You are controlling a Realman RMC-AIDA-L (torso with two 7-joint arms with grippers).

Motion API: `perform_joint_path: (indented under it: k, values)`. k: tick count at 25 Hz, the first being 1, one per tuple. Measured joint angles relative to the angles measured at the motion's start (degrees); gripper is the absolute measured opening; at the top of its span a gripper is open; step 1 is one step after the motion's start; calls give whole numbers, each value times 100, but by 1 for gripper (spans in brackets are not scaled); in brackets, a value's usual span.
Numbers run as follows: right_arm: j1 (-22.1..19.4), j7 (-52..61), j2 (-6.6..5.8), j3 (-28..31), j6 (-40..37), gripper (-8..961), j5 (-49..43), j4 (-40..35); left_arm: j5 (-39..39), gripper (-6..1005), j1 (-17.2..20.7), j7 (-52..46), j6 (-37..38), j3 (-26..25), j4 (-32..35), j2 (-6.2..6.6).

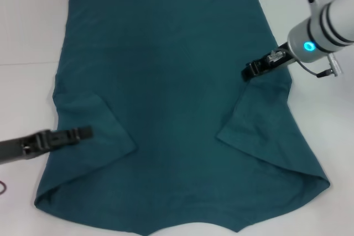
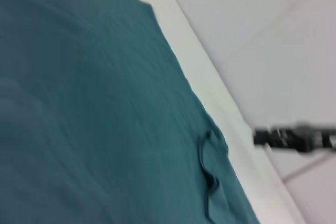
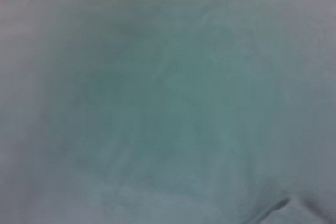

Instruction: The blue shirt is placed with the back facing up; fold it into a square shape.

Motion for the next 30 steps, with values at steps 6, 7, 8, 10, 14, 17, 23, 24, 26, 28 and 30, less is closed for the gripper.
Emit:
perform_joint_path:
  k: [6, 7, 8, 10, 14, 17, 23, 24, 26, 28, 30]
  values:
    - [-232, -658, -330, 886, -789, 393, 1596, 45, -9, 660, 31, -579, 187, -435, -75, 219]
    - [-246, -767, -392, 1008, -908, 391, 1825, 106, -10, 660, 33, -604, 199, -459, -81, 226]
    - [-256, -881, -470, 1158, -1046, 406, 2086, 247, -12, 660, 34, -650, 225, -492, -94, 230]
    - [-290, -1141, -636, 1452, -1307, 435, 2638, 565, -16, 659, 35, -726, 237, -520, -102, 233]
    - [-435, -1336, -855, 1671, -1627, 513, 3223, 1041, -19, 659, 35, -956, 240, -525, -104, 256]
    - [-529, -1338, -915, 1666, -1795, 584, 3269, 1075, 14, 661, 37, -1268, 264, -489, -104, 313]
    - [-596, -1333, -1012, 1660, -2270, 727, 3260, 1051, 119, 664, 43, -1396, 612, -419, -221, 402]
    - [-604, -1333, -1016, 1660, -2318, 790, 3262, 1036, 171, 664, 40, -1371, 690, -384, -231, 416]
    - [-616, -1336, -1024, 1660, -2354, 915, 3265, 1035, 228, 665, 34, -1320, 801, -345, -229, 422]
    - [-620, -1341, -1025, 1663, -2357, 915, 3268, 1063, 237, 666, 53, -1322, 834, -394, -211, 419]
    - [-627, -1347, -1025, 1643, -2368, 915, 3270, 1083, 270, 667, 96, -1478, 784, -514, -221, 421]
